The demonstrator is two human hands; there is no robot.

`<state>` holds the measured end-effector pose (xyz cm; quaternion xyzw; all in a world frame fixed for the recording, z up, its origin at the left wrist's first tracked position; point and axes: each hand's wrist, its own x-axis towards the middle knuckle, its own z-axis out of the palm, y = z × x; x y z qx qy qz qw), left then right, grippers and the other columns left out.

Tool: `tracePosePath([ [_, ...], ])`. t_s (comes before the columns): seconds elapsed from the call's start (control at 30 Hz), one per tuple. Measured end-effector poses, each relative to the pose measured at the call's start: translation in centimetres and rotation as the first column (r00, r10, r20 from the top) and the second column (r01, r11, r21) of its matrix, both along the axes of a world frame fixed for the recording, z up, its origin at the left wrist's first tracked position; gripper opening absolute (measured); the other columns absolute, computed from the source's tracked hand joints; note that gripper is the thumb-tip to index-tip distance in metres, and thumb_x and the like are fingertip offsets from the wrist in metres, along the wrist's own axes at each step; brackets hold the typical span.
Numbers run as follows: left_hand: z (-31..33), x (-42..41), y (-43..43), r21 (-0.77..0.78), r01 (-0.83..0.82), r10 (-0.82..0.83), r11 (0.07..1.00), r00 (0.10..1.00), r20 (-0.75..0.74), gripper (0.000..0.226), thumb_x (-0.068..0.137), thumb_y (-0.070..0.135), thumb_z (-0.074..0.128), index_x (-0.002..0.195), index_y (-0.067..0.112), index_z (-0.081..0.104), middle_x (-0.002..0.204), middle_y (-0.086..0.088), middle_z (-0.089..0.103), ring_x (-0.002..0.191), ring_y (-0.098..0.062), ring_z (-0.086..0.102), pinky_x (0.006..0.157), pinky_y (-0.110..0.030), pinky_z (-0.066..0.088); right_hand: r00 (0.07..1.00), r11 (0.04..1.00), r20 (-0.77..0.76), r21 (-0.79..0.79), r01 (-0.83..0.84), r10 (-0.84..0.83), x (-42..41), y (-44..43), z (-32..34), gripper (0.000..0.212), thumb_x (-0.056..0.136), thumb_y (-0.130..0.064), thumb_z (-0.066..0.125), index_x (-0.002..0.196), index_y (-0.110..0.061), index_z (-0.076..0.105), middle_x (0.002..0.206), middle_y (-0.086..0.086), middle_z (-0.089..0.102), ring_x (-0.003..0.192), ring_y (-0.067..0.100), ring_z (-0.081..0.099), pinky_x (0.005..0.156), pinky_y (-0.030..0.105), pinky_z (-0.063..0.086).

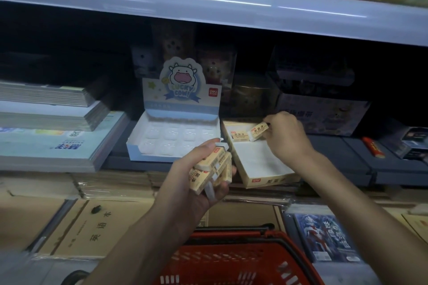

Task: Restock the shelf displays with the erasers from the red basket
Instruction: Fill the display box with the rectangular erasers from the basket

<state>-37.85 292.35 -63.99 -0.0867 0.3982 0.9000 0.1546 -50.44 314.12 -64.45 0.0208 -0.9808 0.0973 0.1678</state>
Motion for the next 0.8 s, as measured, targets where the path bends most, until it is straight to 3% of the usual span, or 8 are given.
tracePosePath([
  [0.17,0.0,0.0,0.0,0.008,-0.008,0.007,1.000,1.000,0.007,0.030,0.093,0.027,0.069,0.118,0.014,0.077,0.106,-0.020,0.075,0.078,-0.023,0.072,0.057,-0.024,0.055,0.999,0.993,-0.040,0.121,0.001,0.004,0.6,0.1,-0.1,0.010,0.094,-0.010,0.071,0.102,-0.008,0.078,0.101,0.011,0.057,0.089,0.032,0.061,0.068,0.036,0.049],
  [0.33,0.2,0.1,0.2,0.018,0.004,-0.005,1.000,1.000,0.015,0.028,0.096,0.025,0.066,0.119,0.013,0.075,0.102,-0.022,0.072,0.062,-0.019,0.067,0.044,-0.021,0.051,1.000,0.986,-0.029,0.165,-0.005,0.010,1.1,0.2,-0.1,0.014,0.097,-0.020,0.069,0.104,-0.015,0.079,0.107,0.006,0.058,0.092,0.032,0.063,0.069,0.037,0.050],
  [0.5,-0.3,0.1,0.2,0.001,-0.004,0.004,1.000,1.000,0.006,0.030,0.090,0.027,0.071,0.117,0.015,0.078,0.105,-0.020,0.074,0.078,-0.023,0.072,0.054,-0.025,0.055,0.999,0.979,-0.033,0.203,-0.002,0.009,1.1,0.2,-0.2,0.019,0.101,-0.020,0.061,0.106,-0.019,0.079,0.106,0.005,0.058,0.089,0.033,0.065,0.069,0.037,0.052],
  [0.8,0.0,0.5,0.4,0.019,0.005,-0.005,1.000,1.000,0.023,0.028,0.094,0.026,0.069,0.118,0.013,0.077,0.102,-0.021,0.074,0.069,-0.021,0.071,0.051,-0.024,0.055,0.998,0.977,-0.046,0.208,0.053,-0.044,1.5,0.0,0.3,0.016,0.096,-0.025,0.067,0.092,-0.012,0.074,0.096,0.006,0.063,0.085,0.032,0.064,0.069,0.037,0.050],
])
